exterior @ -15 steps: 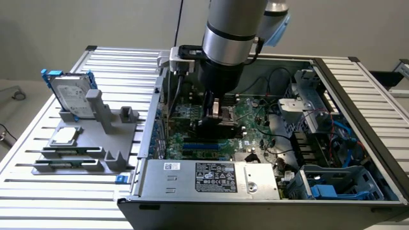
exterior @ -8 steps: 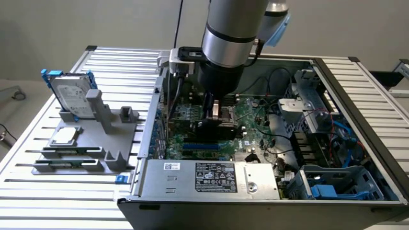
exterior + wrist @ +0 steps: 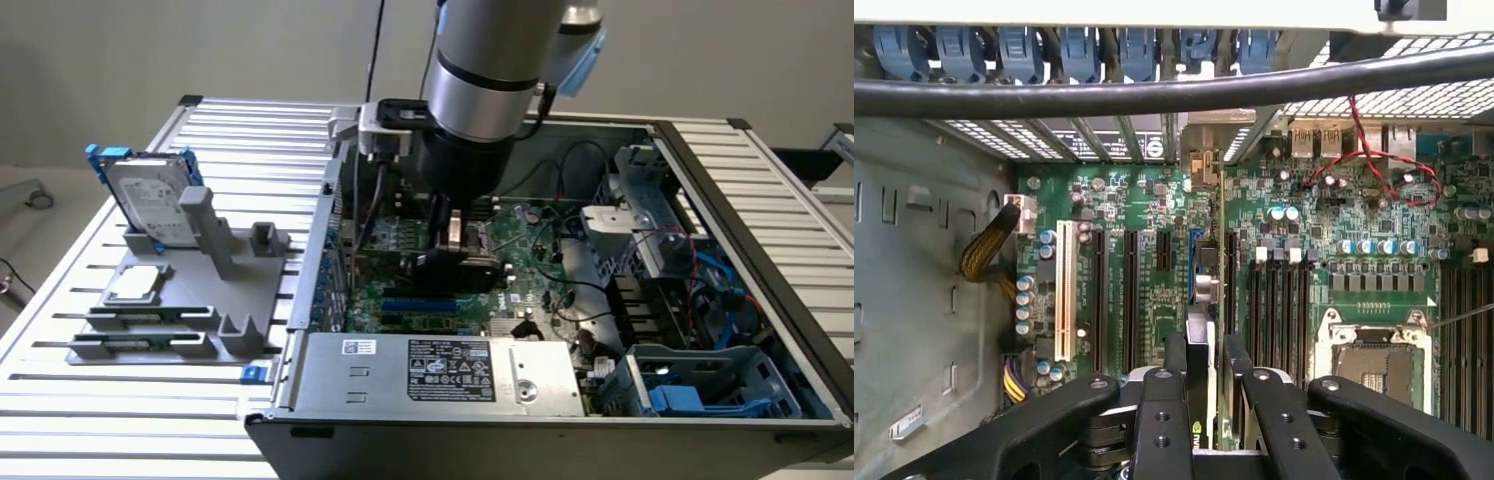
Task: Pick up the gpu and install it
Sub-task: 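Insert the gpu into the slot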
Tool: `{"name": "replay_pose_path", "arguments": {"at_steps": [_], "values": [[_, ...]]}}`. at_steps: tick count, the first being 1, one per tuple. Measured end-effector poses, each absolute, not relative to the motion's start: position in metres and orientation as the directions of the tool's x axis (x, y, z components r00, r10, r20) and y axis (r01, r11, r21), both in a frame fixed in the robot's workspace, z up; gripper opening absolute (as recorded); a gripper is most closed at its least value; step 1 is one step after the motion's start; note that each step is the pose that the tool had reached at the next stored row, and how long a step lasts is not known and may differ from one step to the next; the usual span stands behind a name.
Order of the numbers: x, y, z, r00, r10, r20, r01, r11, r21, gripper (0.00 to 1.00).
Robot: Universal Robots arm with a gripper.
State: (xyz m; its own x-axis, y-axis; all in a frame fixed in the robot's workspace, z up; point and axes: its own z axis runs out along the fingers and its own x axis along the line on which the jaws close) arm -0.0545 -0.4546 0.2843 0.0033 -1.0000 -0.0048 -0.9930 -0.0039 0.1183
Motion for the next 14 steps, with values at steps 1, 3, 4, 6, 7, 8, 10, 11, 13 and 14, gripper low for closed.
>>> {"name": "replay_pose_path", "arguments": {"at_steps": [1, 3, 4, 6, 7, 8, 10, 11, 13, 14], "values": [[-0.0536, -0.4546, 0.2842, 0.003, -1.000, -0.005, -0.993, -0.004, 0.118, 0.26], [-0.0532, -0.4549, 0.2842, 0.003, -1.000, -0.005, -0.993, -0.004, 0.118, 0.26], [-0.0531, -0.4557, 0.2842, 0.003, -1.000, -0.005, -0.993, -0.004, 0.118, 0.26], [-0.0531, -0.4585, 0.2842, 0.003, -1.000, -0.005, -0.993, -0.004, 0.118, 0.26], [-0.0531, -0.4598, 0.2841, 0.003, -1.000, -0.005, -0.993, -0.004, 0.118, 0.26], [-0.0532, -0.4603, 0.2837, 0.003, -1.000, -0.005, -0.993, -0.004, 0.118, 0.26], [-0.0534, -0.4604, 0.2823, 0.003, -1.000, -0.005, -0.993, -0.004, 0.116, 0.26], [-0.0538, -0.4604, 0.2815, 0.003, -1.000, -0.005, -0.993, -0.003, 0.115, 0.26], [-0.0562, -0.4604, 0.2799, 0.001, -1.000, -0.005, -0.993, -0.001, 0.114, 0.26], [-0.0581, -0.4604, 0.2790, 0.000, -1.000, -0.005, -0.994, 0.000, 0.114, 0.26]]}}
